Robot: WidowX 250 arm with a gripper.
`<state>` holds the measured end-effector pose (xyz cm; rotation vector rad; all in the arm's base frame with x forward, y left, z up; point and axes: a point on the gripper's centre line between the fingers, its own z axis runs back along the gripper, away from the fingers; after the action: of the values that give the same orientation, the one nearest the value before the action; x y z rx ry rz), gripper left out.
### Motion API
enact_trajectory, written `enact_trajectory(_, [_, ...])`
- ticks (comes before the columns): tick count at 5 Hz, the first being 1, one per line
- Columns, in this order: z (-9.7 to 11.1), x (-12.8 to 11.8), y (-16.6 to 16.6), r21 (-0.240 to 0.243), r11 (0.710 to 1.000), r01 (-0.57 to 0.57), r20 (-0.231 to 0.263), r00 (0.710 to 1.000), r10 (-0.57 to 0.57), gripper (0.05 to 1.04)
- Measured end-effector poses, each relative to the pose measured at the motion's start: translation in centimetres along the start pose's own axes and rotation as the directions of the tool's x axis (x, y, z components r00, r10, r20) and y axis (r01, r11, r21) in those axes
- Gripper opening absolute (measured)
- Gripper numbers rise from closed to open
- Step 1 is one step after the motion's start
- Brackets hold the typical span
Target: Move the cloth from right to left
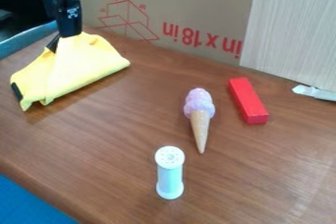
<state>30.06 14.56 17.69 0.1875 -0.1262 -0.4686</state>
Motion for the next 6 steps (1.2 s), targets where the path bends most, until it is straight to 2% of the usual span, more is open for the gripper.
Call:
enact_trajectory(1, [-1.1,0.0,-0.1,-0.025,1.0,-0.003,-0.025,1.0,0.002,0.999])
enact_trajectory(2, [-4.5,-0.2,1.4,-0.043,0.997,-0.068,-0.123,0.99,0.063,1.0])
enact_trajectory(3, [-6.2,0.0,2.7,0.01,0.991,-0.136,-0.157,0.978,0.135,1.0])
enact_trajectory(4, [-8.6,1.3,3.6,0.054,0.987,-0.153,-0.104,0.982,0.158,0.999])
enact_trajectory(5, [-10.5,2.1,3.8,0.022,0.978,-0.208,-0.044,0.977,0.209,1.0])
enact_trajectory(6, [-11.2,1.5,4.6,-0.005,0.957,-0.289,-0.009,0.957,0.289,1.0])
